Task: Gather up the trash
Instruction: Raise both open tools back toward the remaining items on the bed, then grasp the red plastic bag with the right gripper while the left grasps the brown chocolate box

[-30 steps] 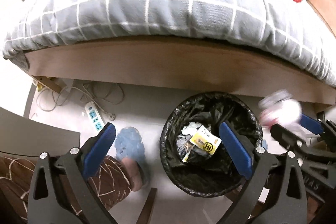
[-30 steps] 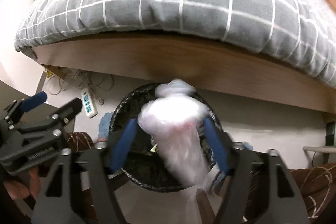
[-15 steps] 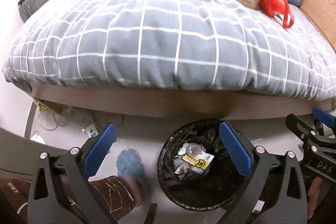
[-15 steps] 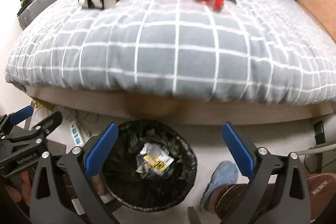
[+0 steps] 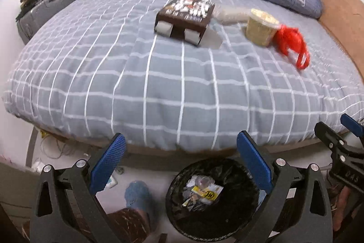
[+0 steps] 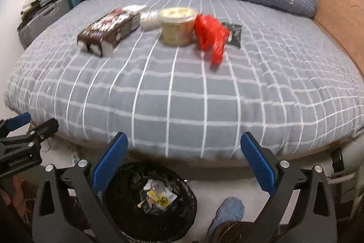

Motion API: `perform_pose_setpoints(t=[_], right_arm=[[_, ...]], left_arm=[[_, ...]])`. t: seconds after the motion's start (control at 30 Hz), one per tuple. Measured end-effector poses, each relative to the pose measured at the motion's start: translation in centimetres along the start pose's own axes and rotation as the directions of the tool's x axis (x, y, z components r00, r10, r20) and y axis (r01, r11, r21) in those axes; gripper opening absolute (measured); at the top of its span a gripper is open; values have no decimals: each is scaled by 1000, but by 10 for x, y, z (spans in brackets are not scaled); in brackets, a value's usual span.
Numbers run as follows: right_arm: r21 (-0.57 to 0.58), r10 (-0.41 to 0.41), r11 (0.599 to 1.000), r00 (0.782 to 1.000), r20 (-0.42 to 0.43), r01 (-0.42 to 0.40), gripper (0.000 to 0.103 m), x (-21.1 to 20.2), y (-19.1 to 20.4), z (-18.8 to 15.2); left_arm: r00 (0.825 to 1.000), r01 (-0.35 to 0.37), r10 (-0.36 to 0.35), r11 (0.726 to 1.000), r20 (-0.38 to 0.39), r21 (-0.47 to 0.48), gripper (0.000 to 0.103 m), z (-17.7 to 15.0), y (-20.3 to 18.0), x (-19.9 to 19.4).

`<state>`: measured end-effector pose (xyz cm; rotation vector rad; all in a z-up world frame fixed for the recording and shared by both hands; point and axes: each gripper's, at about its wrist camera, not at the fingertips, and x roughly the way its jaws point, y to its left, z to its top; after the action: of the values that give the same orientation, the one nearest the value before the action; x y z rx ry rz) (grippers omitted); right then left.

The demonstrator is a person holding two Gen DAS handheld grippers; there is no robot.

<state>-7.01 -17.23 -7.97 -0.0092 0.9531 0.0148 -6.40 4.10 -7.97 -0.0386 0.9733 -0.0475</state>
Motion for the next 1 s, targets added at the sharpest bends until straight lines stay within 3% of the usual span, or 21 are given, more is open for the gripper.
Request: perform_pose_setpoints(t=[0.63,0.8,1.0], right_arm=[[-26,7,1000,990,139,-3,95,6,-10,93],[-23,4,1000,988,157,-1,95,14,-14,112],[-8,-7,1000,988,155,8,95,35,-28,132]], left_arm=[[995,17,-19,1000,102,25,97,97,-14,0],[993,38,-40,999,114,16,97,121,-18,5],[992,13,-18,999,121,41,97,143,-25,21]])
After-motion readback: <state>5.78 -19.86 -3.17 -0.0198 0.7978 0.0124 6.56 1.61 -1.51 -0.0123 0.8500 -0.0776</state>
